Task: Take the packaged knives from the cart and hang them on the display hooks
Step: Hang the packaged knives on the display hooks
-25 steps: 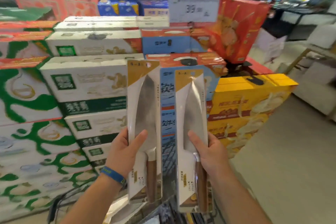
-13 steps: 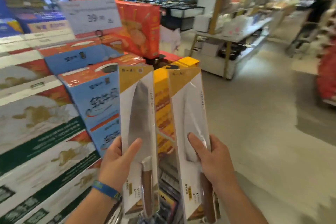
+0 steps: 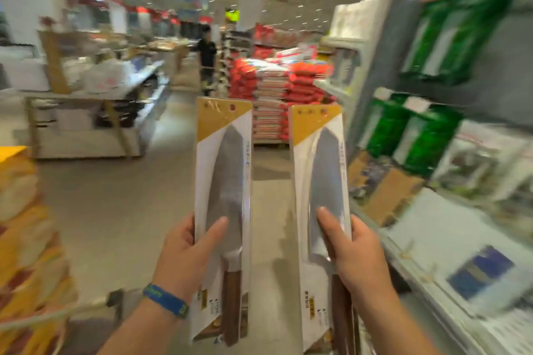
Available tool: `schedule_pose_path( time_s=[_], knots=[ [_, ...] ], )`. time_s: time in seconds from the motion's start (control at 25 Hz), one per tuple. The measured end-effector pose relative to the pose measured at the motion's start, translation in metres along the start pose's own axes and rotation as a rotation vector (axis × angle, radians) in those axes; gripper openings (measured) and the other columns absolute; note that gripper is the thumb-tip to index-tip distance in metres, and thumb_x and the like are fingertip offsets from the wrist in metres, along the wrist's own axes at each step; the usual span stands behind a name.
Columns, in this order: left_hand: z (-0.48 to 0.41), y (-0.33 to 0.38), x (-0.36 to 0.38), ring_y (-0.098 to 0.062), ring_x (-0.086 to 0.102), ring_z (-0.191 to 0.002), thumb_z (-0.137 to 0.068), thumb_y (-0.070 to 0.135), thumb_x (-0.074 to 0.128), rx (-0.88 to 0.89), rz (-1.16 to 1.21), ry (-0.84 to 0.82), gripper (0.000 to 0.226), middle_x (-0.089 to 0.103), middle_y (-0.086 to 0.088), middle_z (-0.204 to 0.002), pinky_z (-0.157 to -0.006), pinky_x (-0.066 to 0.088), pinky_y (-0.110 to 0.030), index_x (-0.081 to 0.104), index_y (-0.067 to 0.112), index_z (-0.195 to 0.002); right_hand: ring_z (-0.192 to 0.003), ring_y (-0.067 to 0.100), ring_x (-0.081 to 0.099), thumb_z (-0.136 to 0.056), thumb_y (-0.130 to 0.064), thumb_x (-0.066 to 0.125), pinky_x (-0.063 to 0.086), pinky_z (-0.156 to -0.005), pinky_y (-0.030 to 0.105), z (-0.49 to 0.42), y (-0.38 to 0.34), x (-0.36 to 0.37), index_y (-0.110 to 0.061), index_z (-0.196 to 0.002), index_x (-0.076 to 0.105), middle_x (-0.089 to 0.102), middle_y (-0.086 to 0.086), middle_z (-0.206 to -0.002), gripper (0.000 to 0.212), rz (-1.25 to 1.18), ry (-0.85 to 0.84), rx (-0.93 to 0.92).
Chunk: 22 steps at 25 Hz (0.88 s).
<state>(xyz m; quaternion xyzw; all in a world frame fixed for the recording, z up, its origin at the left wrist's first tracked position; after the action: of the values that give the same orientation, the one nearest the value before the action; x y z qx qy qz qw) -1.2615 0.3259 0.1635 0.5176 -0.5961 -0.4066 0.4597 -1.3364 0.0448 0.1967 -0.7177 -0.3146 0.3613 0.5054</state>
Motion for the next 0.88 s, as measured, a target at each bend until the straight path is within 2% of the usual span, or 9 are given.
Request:
schedule_pose_path(
  time_s=[0.12, 0.2, 0.32, 0.4, 0.48, 0.56, 0.68, 0.8, 0.88],
  knots=[
    [0.016, 0.013, 0.124, 0.005, 0.064, -0.058, -0.083, 0.028, 0.072, 0.054, 0.016, -0.180, 0.012, 0.069, 0.019, -0.065, -0.052, 0.045, -0.006, 0.066, 0.020, -0.088, -0.069, -0.001, 0.072, -0.066, -0.078, 0.063, 0.053, -0.060, 0.023, 0.009, 0.013, -0.130, -0.027, -0.087, 0.076, 0.077, -0.019, -0.078, 0.056, 0.058, 0.198, 0.026],
    [0.039, 0.024, 0.221, 0.005, 0.065, -0.062, -0.087, 0.017, 0.070, 0.071, 0.051, -0.317, 0.006, 0.071, 0.018, -0.067, -0.056, 0.046, -0.006, 0.065, 0.018, -0.086, -0.069, -0.004, 0.070, -0.069, -0.075, 0.063, 0.052, -0.059, 0.019, 0.023, 0.016, -0.230, -0.027, -0.087, 0.075, 0.076, -0.021, -0.077, 0.053, 0.089, 0.340, 0.024],
    [0.085, 0.040, 0.355, -0.016, 0.074, -0.091, -0.079, 0.028, 0.073, 0.043, 0.183, -0.520, 0.029, 0.078, 0.000, -0.097, -0.078, 0.057, -0.026, 0.070, 0.016, -0.106, -0.069, -0.006, 0.070, -0.071, -0.072, 0.063, 0.050, -0.059, 0.019, 0.059, 0.013, -0.374, -0.026, -0.088, 0.076, 0.076, -0.022, -0.078, 0.051, 0.137, 0.557, 0.019],
    [0.117, 0.046, 0.433, -0.026, 0.073, -0.094, -0.077, 0.032, 0.080, 0.021, 0.234, -0.628, 0.033, 0.077, -0.007, -0.099, -0.080, 0.059, -0.033, 0.071, 0.016, -0.104, -0.068, -0.002, 0.071, -0.070, -0.072, 0.064, 0.051, -0.056, 0.020, 0.089, 0.013, -0.454, -0.025, -0.088, 0.076, 0.077, -0.019, -0.078, 0.051, 0.146, 0.684, 0.035],
    [0.157, 0.057, 0.509, -0.024, 0.073, -0.089, -0.075, 0.034, 0.084, 0.027, 0.251, -0.759, 0.035, 0.077, -0.008, -0.095, -0.079, 0.059, -0.037, 0.071, 0.014, -0.100, -0.066, 0.000, 0.072, -0.068, -0.073, 0.064, 0.050, -0.051, 0.016, 0.125, 0.011, -0.522, -0.026, -0.088, 0.075, 0.077, -0.018, -0.078, 0.053, 0.149, 0.800, 0.048],
    [0.198, 0.069, 0.572, -0.020, 0.069, -0.083, -0.073, 0.036, 0.078, 0.034, 0.265, -0.861, 0.035, 0.076, -0.010, -0.090, -0.082, 0.055, -0.047, 0.070, 0.010, -0.096, -0.069, 0.002, 0.073, -0.065, -0.077, 0.063, 0.055, -0.057, 0.023, 0.157, 0.007, -0.571, -0.028, -0.091, 0.075, 0.077, -0.017, -0.080, 0.056, 0.182, 0.887, 0.075],
    [0.256, 0.095, 0.653, -0.022, 0.065, -0.078, -0.073, 0.041, 0.074, 0.060, 0.307, -1.018, 0.041, 0.071, -0.021, -0.089, -0.081, 0.054, -0.050, 0.069, 0.007, -0.094, -0.069, 0.006, 0.074, -0.065, -0.078, 0.064, 0.056, -0.059, 0.027, 0.205, -0.002, -0.635, -0.030, -0.091, 0.074, 0.078, -0.013, -0.080, 0.056, 0.180, 1.037, 0.100],
    [0.297, 0.117, 0.708, -0.025, 0.071, -0.086, -0.078, 0.040, 0.080, 0.092, 0.369, -1.147, 0.033, 0.075, -0.012, -0.091, -0.077, 0.058, -0.036, 0.071, 0.015, -0.098, -0.067, 0.007, 0.074, -0.066, -0.079, 0.063, 0.056, -0.059, 0.029, 0.234, -0.018, -0.675, -0.028, -0.089, 0.075, 0.077, -0.012, -0.078, 0.058, 0.226, 1.144, 0.092],
    [0.310, 0.127, 0.734, -0.023, 0.073, -0.092, -0.078, 0.035, 0.073, 0.086, 0.434, -1.207, 0.030, 0.077, -0.003, -0.095, -0.078, 0.056, -0.030, 0.072, 0.018, -0.103, -0.065, 0.006, 0.073, -0.067, -0.078, 0.064, 0.053, -0.052, 0.021, 0.240, -0.028, -0.691, -0.027, -0.087, 0.075, 0.076, -0.011, -0.076, 0.056, 0.248, 1.197, 0.065]
  ],
)
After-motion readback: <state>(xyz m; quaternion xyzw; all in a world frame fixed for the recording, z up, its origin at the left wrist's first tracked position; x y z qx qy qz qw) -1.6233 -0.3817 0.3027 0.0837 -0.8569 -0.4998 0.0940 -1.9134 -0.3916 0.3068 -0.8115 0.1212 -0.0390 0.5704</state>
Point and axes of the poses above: each hand's wrist, its own z-axis away from the middle knuckle, its own x-axis out of the palm, y = z × x, the point moved 8 cm from there along -z, towards the middle knuckle
